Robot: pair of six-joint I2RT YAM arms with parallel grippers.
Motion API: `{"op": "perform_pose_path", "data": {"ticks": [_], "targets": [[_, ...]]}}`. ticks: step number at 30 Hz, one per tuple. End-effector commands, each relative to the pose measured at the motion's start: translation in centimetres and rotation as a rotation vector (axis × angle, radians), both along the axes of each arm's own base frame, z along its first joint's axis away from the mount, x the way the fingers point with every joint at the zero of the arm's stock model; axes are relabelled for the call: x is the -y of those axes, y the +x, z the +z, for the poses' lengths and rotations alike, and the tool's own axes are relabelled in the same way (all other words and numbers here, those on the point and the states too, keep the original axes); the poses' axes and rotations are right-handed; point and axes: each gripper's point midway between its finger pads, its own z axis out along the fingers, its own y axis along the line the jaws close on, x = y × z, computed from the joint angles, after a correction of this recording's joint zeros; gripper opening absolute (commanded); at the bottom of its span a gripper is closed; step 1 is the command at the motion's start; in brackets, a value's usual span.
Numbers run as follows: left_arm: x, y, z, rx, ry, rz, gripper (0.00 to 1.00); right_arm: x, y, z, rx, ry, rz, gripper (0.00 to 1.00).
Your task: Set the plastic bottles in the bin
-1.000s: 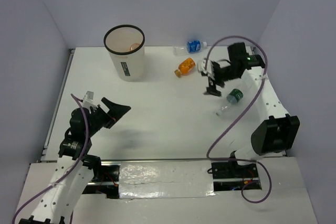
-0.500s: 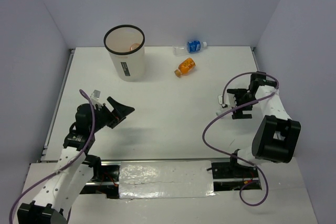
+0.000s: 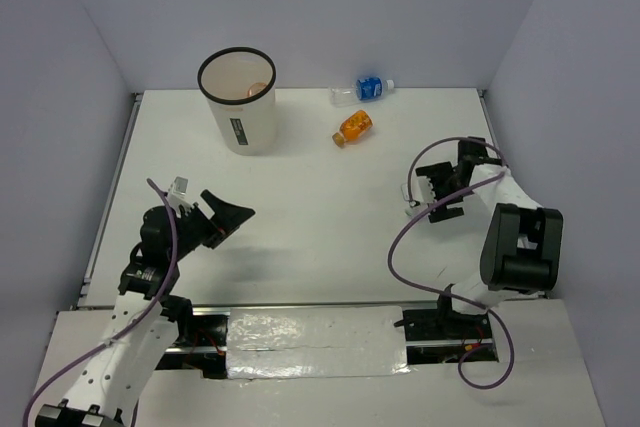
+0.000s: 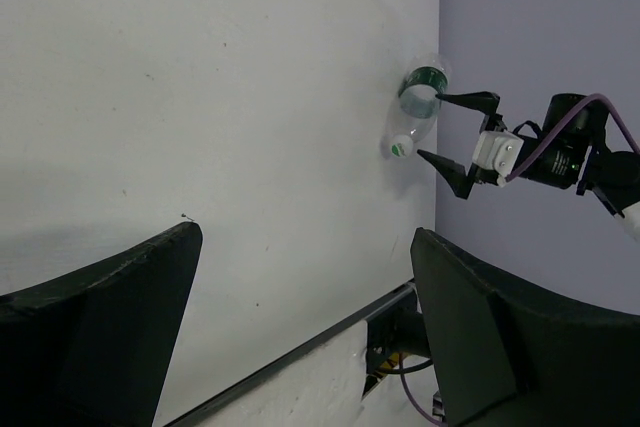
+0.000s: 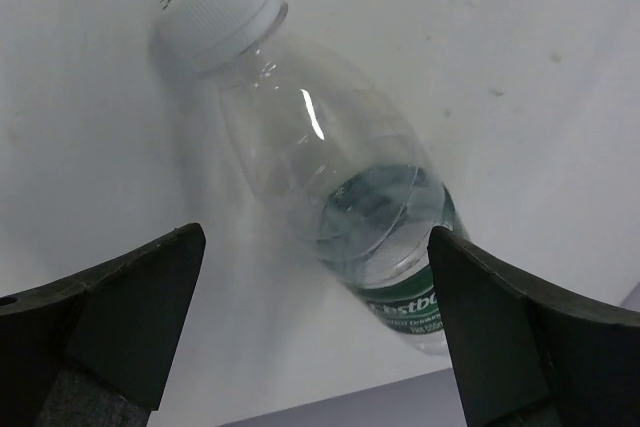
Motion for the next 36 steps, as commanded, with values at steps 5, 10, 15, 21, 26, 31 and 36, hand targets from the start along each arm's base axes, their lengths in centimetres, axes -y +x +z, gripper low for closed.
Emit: {"op": "perform_pose_path", "data": {"ticks": [5,10,15,21,26,31,36], "targets": [[-0.3,-0.2,1.1,0.023,0.002,0.013,0.99,-2.2,2.2,-2.8,0.042,-0.069,0.176,1.00],[-0.4,-0.4,1.0,0.026,-0.008,0.024,0.99,-2.5,3.2,-3.1,0.023,-0.086,0.190,0.97],[-0.6,-0.8,1.0,0.017,0.007,0.029,0.99,-3.7,3.9,-2.4,-0.042,-0.071,0.168,0.78],[-1.0,-0.9,1.2,0.035,0.016,0.051,0.98,-11.7,4.0,4.8,-0.081,0.235,0.075,0.50],[-1.2,-0.6,2.0,0.080,0.004,0.070,0.98,-23.2,2.5,14.0,-0.184,0.555,-0.049,0.38],[-1.4,-0.1,3.0,0.119,0.027,0.078,0.98,-33.9,3.9,25.2,-0.213,0.856,-0.062,0.34],[-1.5,0.4,3.6,0.131,0.048,0.081,0.97,-43.6,8.4,34.3,-0.178,1.144,-0.085,0.34]]}}
